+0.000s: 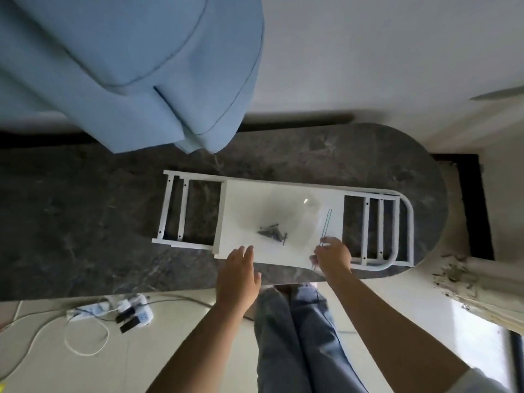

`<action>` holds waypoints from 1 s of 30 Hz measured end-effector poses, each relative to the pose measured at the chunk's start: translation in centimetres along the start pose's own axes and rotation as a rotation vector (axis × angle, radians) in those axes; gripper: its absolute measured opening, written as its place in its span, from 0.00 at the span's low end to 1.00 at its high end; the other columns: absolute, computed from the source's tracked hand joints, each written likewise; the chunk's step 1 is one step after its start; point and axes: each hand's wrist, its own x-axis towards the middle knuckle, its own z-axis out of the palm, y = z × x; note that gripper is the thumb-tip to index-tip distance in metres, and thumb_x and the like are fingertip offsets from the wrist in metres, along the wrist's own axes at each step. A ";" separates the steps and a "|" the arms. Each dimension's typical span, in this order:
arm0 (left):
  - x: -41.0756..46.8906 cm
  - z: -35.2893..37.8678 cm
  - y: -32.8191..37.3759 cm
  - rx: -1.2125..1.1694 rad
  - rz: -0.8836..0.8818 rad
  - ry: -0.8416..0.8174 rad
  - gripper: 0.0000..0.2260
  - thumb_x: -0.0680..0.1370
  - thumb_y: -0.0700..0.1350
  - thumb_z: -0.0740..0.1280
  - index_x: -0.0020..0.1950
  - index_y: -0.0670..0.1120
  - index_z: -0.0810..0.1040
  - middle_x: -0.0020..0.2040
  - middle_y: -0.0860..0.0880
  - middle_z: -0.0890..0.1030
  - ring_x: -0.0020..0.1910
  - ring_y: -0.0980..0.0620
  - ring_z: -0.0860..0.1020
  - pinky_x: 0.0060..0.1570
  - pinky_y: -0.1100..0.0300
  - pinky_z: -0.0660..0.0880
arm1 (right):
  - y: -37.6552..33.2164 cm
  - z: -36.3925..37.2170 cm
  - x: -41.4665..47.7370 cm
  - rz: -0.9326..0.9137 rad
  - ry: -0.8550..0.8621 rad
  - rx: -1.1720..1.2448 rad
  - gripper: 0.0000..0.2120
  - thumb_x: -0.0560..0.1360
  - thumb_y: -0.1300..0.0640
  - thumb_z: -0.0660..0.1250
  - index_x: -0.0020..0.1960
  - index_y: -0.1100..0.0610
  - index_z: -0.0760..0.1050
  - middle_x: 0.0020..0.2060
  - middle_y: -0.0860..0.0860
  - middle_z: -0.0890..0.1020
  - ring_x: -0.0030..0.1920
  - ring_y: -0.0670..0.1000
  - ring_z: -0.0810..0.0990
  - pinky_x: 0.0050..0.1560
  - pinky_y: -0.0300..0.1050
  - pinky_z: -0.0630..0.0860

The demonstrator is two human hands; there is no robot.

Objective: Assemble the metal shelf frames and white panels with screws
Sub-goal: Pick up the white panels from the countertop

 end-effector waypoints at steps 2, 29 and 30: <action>0.4 0.7 0.2 -0.072 0.126 0.106 0.35 0.71 0.51 0.72 0.73 0.44 0.60 0.72 0.41 0.65 0.71 0.42 0.64 0.66 0.49 0.67 | 0.4 -0.9 -0.5 0.117 -0.159 0.174 0.08 0.76 0.70 0.61 0.54 0.67 0.74 0.36 0.58 0.77 0.34 0.51 0.77 0.34 0.41 0.79; 0.1 1.5 -3.8 -0.524 -0.331 0.209 0.19 0.82 0.47 0.51 0.44 0.36 0.75 0.44 0.36 0.79 0.43 0.41 0.78 0.37 0.56 0.71 | -6.3 0.8 6.1 -0.626 0.091 -1.242 0.55 0.63 0.35 0.71 0.75 0.58 0.44 0.74 0.57 0.53 0.74 0.59 0.51 0.72 0.61 0.48; 0.5 1.9 -3.4 -0.581 -0.356 0.203 0.17 0.81 0.45 0.52 0.46 0.36 0.75 0.47 0.35 0.78 0.45 0.42 0.77 0.41 0.56 0.72 | -5.7 0.9 5.7 -0.623 0.132 -1.246 0.54 0.63 0.34 0.70 0.74 0.59 0.46 0.73 0.57 0.55 0.74 0.59 0.53 0.72 0.60 0.51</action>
